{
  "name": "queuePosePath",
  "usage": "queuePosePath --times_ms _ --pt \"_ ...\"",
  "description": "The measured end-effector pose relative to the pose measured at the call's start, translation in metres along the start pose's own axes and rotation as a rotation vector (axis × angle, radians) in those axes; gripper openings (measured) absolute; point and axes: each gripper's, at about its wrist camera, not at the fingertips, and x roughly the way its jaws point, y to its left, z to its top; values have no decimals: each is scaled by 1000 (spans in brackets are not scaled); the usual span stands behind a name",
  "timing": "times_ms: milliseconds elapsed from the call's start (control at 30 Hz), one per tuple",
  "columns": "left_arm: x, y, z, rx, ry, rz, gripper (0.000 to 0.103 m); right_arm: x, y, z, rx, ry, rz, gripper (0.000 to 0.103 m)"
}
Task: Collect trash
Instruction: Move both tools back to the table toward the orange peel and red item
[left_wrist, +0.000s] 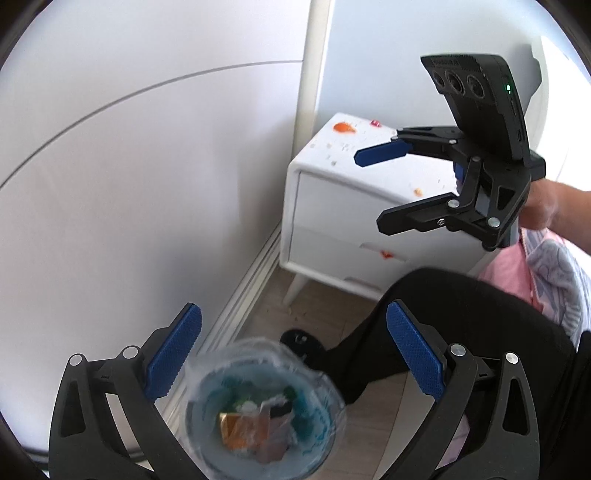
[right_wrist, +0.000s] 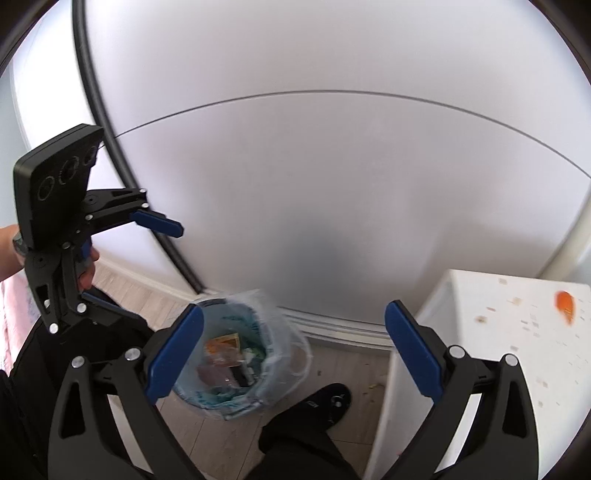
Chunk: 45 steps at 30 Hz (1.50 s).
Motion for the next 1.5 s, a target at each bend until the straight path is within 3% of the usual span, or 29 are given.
queuePosePath --times_ms 400,700,1133,1500 --pt "33 -40 67 65 -45 -32 97 -67 -62 -13 175 -80 -183 96" --pt "68 -68 116 118 -50 -56 97 -110 -121 -45 303 -110 -307 96" --pt "128 -93 186 200 -20 -120 97 -136 -187 -75 392 -116 -349 96" --pt "204 -109 244 233 14 -135 97 -153 -258 -80 449 -128 -428 96"
